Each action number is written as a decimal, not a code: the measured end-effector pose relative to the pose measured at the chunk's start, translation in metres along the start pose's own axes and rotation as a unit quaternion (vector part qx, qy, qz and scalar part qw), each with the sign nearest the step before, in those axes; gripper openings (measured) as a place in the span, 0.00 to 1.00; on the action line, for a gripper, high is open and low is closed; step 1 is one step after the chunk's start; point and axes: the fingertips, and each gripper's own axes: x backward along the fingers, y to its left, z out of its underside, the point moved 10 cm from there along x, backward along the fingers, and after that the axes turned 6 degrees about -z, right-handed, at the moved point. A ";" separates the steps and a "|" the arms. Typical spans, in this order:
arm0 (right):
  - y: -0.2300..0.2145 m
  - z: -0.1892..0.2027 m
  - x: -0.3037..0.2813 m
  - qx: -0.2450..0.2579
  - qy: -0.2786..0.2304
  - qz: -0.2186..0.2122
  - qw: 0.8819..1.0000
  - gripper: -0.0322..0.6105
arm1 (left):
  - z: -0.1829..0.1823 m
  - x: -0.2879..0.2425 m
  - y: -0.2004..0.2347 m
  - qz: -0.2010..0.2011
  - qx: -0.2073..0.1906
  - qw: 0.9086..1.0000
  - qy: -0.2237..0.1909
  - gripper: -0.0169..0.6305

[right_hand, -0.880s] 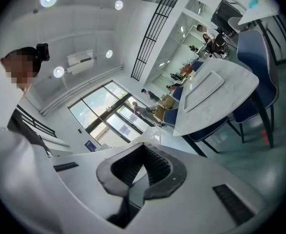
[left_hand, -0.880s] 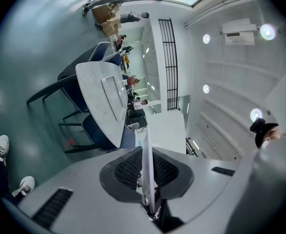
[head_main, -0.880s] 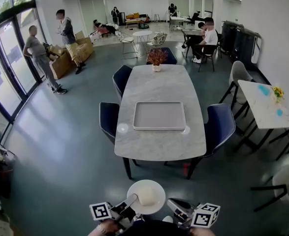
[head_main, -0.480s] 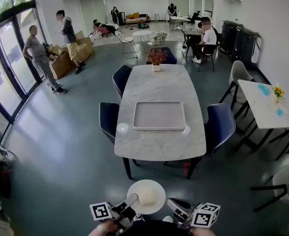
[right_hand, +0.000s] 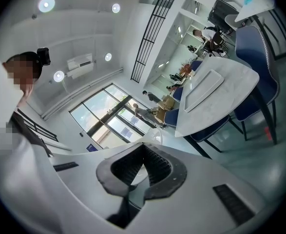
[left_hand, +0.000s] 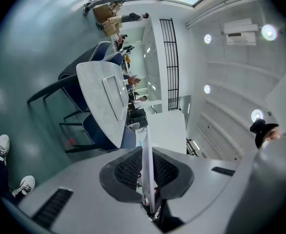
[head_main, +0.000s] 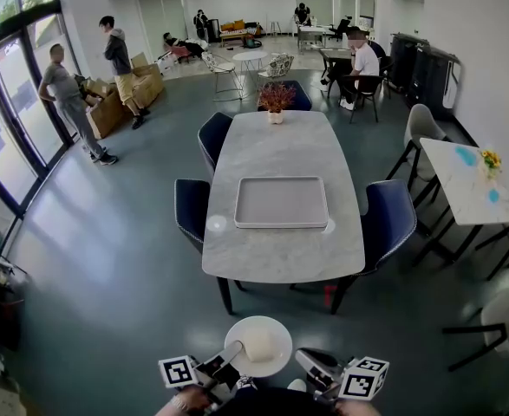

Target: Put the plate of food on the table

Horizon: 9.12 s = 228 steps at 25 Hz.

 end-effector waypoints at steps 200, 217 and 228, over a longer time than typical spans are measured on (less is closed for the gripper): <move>-0.143 -0.215 -0.139 -0.076 -0.254 0.209 0.941 0.07 | -0.415 -0.422 0.109 -0.108 0.052 0.991 0.061 0.07; -0.144 -0.209 -0.134 -0.088 -0.264 0.212 0.937 0.07 | -0.419 -0.457 0.137 -0.184 0.058 0.979 0.062 0.07; -0.143 -0.204 -0.127 -0.093 -0.273 0.221 0.932 0.07 | -0.418 -0.477 0.143 -0.205 0.041 0.975 0.071 0.07</move>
